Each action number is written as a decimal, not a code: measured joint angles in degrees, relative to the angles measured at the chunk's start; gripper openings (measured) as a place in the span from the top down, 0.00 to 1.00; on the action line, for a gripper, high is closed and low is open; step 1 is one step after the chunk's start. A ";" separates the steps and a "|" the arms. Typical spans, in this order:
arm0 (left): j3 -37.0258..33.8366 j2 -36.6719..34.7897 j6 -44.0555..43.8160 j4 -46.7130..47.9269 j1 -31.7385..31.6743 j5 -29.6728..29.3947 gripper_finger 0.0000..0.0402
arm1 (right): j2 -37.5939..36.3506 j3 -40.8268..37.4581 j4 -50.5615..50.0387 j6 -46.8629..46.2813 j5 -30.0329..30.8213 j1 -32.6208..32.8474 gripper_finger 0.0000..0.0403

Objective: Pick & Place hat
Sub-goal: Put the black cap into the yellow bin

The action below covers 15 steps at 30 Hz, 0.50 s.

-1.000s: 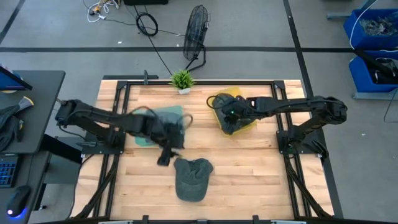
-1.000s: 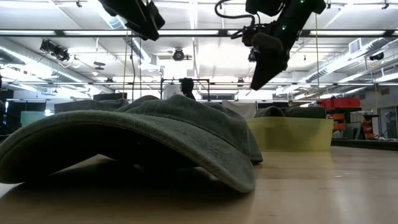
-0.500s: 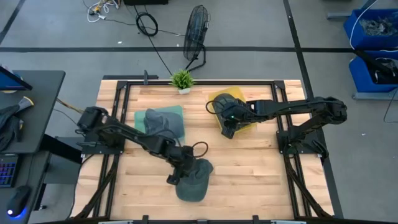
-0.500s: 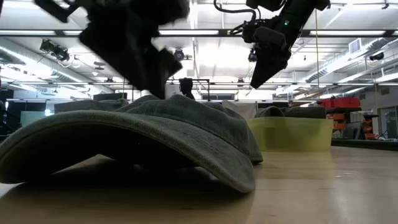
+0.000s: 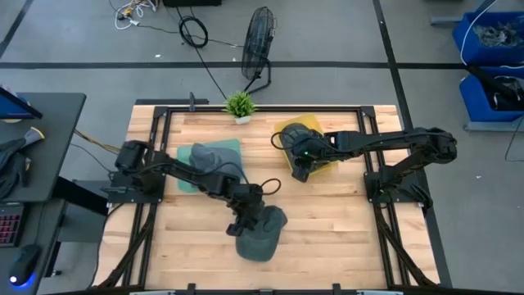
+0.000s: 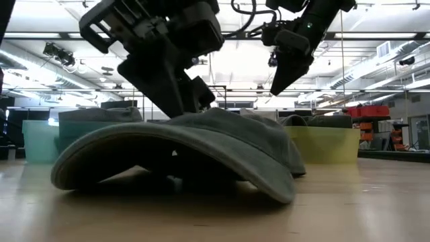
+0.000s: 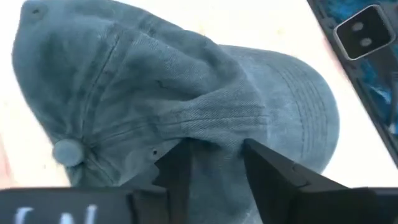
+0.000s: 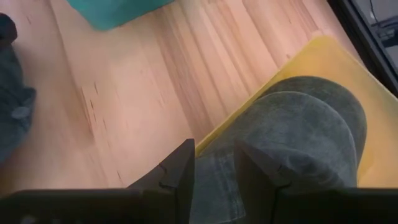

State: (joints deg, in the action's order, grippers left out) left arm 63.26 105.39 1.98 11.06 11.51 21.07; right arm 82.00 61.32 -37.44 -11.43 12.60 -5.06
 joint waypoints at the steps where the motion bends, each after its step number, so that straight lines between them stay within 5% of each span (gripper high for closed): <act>1: 0.00 0.36 0.29 -0.71 -0.19 0.95 0.66 | 0.00 0.00 0.00 0.51 0.00 0.00 0.72; 7: 0.04 1.00 2.01 0.54 -0.59 3.21 0.96 | 0.00 0.00 0.56 1.41 0.00 0.00 0.72; 15: 0.55 -3.48 4.83 5.31 -0.11 3.16 0.99 | -0.02 0.00 0.82 12.21 -0.49 1.97 0.72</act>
State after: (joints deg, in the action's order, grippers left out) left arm 63.81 101.91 6.81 16.37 11.40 24.23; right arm 81.97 61.32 -36.62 0.78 12.11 -3.09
